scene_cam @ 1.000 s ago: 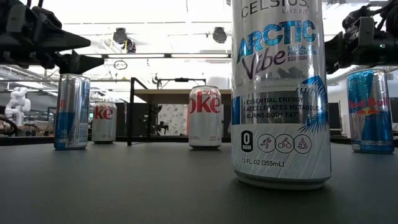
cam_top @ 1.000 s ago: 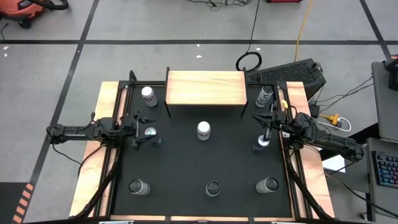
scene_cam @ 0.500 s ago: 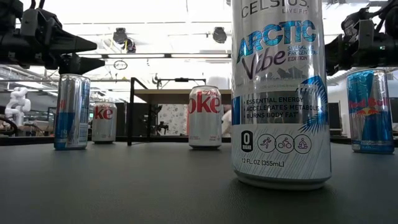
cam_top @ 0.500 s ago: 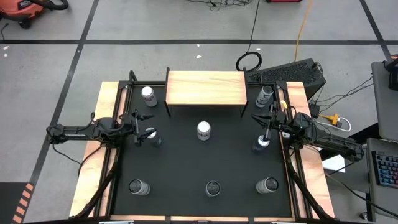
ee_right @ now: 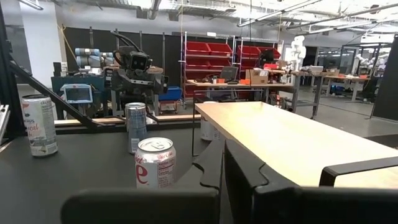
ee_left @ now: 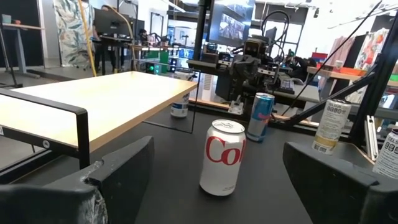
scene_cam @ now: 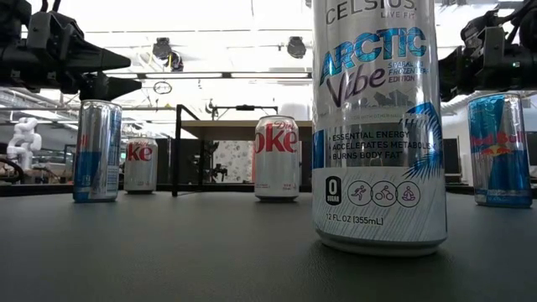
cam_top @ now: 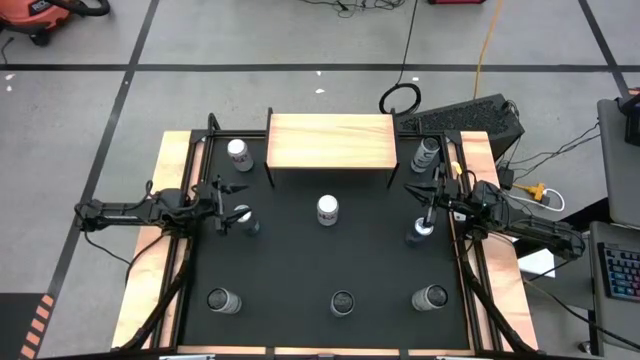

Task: Place canned beverage on shelf
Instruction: Put the right blue soda can on the shelf

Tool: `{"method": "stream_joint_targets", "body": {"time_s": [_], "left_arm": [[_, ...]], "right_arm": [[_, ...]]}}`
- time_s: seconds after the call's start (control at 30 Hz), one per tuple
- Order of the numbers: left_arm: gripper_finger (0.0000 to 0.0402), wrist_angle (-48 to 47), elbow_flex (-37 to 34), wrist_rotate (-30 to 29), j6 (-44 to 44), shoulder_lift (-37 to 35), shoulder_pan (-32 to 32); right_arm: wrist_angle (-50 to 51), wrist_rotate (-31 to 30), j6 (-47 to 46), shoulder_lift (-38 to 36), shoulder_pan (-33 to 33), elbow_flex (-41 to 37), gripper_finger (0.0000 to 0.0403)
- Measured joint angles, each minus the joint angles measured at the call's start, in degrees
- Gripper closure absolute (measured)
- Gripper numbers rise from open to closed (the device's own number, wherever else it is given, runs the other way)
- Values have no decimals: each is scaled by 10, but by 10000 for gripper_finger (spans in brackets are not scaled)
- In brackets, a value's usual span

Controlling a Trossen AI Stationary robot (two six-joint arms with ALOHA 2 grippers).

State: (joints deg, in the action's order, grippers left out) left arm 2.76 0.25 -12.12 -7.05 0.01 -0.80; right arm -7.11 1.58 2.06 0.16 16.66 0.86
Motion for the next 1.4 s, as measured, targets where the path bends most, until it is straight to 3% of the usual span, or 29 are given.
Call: {"method": "stream_joint_targets", "body": {"time_s": [0.4,1.0,1.17,1.4], "left_arm": [[41,0,0,0,0,0,0],[41,-2,0,15,0,0,0],[41,-2,0,16,0,0,0],[41,-2,0,16,0,0,0]], "right_arm": [[-4,1,-39,0,0,0,403],[-12,-15,-15,0,0,0,401],[-14,-17,-16,0,0,6,364],[-13,-17,-3,0,0,21,266]]}}
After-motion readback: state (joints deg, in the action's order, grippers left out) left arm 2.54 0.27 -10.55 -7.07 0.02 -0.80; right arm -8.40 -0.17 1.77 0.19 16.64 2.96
